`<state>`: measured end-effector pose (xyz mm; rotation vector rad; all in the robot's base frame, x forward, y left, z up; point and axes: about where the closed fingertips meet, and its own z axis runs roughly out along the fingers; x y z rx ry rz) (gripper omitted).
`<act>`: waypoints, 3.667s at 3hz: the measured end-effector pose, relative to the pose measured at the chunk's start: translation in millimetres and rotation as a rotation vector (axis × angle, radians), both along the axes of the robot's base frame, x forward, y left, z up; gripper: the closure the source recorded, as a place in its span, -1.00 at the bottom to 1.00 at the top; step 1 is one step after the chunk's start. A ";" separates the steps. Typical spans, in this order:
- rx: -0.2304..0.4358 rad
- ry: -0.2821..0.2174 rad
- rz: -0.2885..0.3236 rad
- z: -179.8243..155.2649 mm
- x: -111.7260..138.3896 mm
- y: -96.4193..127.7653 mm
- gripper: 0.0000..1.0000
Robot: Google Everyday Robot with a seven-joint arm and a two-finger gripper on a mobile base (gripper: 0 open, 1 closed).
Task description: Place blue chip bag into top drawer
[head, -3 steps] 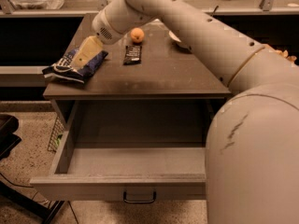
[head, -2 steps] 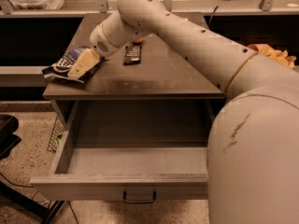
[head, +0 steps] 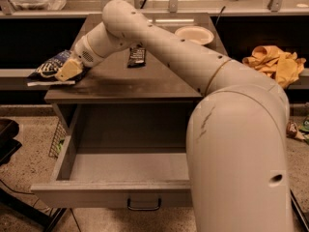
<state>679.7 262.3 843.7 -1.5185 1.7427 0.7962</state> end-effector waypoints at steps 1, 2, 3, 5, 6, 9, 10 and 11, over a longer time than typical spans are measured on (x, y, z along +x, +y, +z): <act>-0.001 0.003 0.005 -2.4 -1.3 3.2 0.57; -0.001 0.004 0.006 -1.4 -1.6 3.8 0.99; -0.001 0.004 0.006 0.0 -1.6 3.8 1.00; -0.001 0.004 0.006 0.9 -1.7 3.7 1.00; -0.001 0.004 0.006 1.1 -1.7 3.7 1.00; 0.233 -0.308 0.013 146.3 -168.8 -29.4 1.00; 0.223 -0.302 0.124 123.8 -262.4 -20.5 1.00; 0.252 -0.300 0.159 122.3 -294.7 -15.8 1.00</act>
Offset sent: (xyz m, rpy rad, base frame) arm -0.0007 0.0023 -0.0015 -0.0002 0.0022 0.0033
